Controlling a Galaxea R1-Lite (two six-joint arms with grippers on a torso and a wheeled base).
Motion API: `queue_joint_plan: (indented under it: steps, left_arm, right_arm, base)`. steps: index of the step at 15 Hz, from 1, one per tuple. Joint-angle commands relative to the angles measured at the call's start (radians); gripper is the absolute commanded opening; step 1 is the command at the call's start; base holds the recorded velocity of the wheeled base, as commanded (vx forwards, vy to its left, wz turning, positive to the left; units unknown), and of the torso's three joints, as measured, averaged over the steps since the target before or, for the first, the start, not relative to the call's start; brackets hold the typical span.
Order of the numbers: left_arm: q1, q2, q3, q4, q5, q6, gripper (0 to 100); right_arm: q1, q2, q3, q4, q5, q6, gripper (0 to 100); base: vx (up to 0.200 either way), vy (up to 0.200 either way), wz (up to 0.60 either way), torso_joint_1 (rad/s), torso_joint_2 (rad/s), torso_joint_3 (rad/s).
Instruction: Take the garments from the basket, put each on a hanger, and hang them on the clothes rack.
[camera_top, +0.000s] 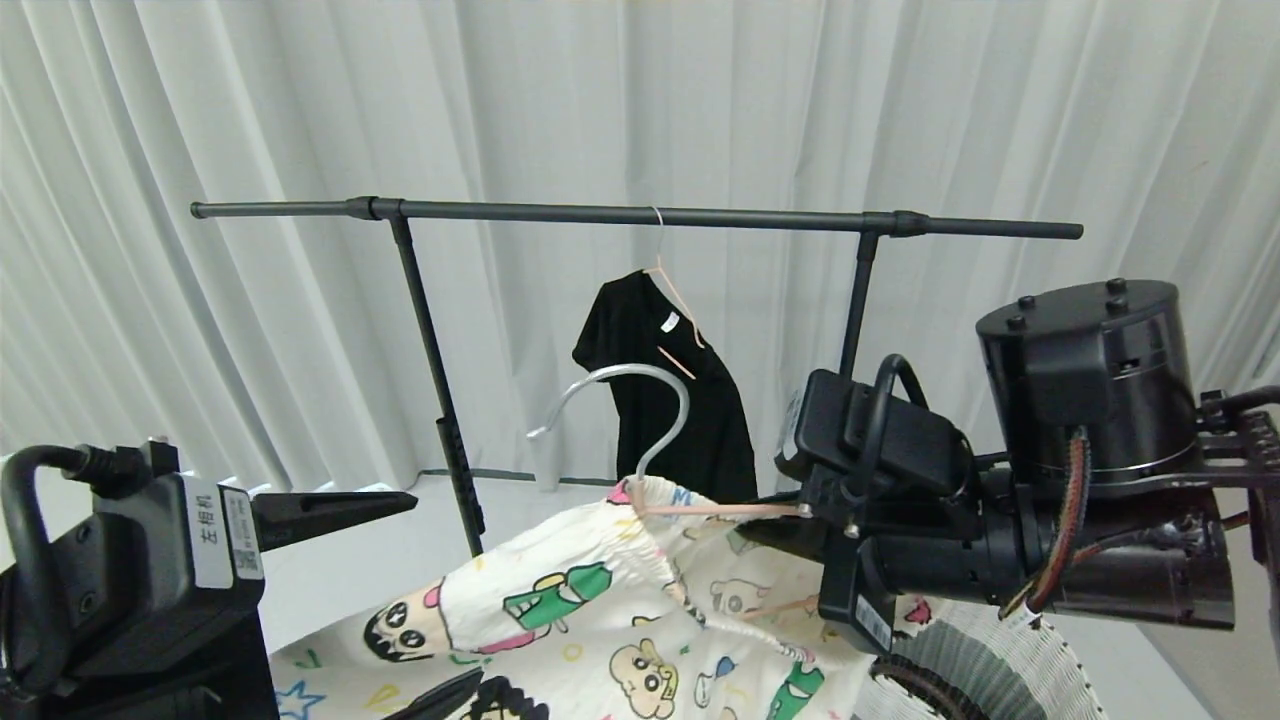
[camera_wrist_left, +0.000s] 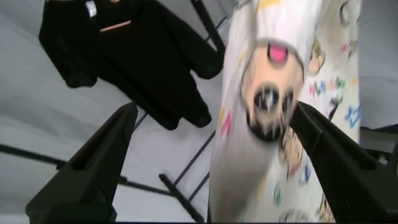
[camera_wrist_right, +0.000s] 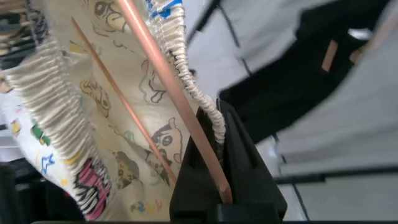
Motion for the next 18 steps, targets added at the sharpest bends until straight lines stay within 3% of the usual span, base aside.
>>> queue_joint_plan:
  steps: [1, 4, 8, 9, 11, 13, 15, 18]
  left_arm:
    - [0.084, 0.0, 0.004, -0.001, 0.002, -0.002, 100]
    - [0.164, -0.048, 0.041, -0.001, 0.002, -0.003, 100]
    - [0.325, -0.083, 0.193, -0.001, 0.002, -0.008, 100]
    - [0.342, -0.081, 0.207, -0.001, 0.002, -0.028, 100]
    - [0.342, -0.078, 0.222, -0.001, 0.0, -0.187, 100]
    - [0.342, -0.055, 0.216, -0.001, 0.0, -0.292, 100]
    - [0.342, -0.032, 0.208, -0.004, 0.0, -0.321, 100]
    - [0.345, 0.048, 0.168, -0.108, 0.0, -0.322, 100]
  right_arm:
    - [-0.036, -0.029, 0.008, 0.001, -0.032, -0.003, 0]
    - [-0.103, -0.027, 0.004, 0.0, -0.044, 0.0, 0]
    - [-0.143, -0.029, -0.025, 0.003, -0.056, 0.028, 0]
    - [-0.142, -0.026, -0.038, 0.004, -0.067, 0.048, 0]
    - [-0.125, 0.015, -0.087, 0.021, -0.116, 0.114, 0]
    - [-0.106, 0.055, -0.15, 0.054, -0.13, 0.175, 0]
    - [-0.083, 0.097, -0.22, 0.067, -0.13, 0.223, 0]
    - [-0.056, 0.114, -0.257, 0.077, -0.13, 0.224, 0]
  base:
    - [0.0, 0.0, 0.0, 0.0, 0.0, 0.0]
    - [0.0, 0.0, 0.0, 0.0, 0.0, 0.0]
    - [0.0, 0.0, 0.0, 0.0, 0.0, 0.0]
    - [0.0, 0.0, 0.0, 0.0, 0.0, 0.0]
    - [0.0, 0.0, 0.0, 0.0, 0.0, 0.0]
    - [0.0, 0.0, 0.0, 0.0, 0.0, 0.0]
    - [0.0, 0.0, 0.0, 0.0, 0.0, 0.0]
    - [0.0, 0.0, 0.0, 0.0, 0.0, 0.0]
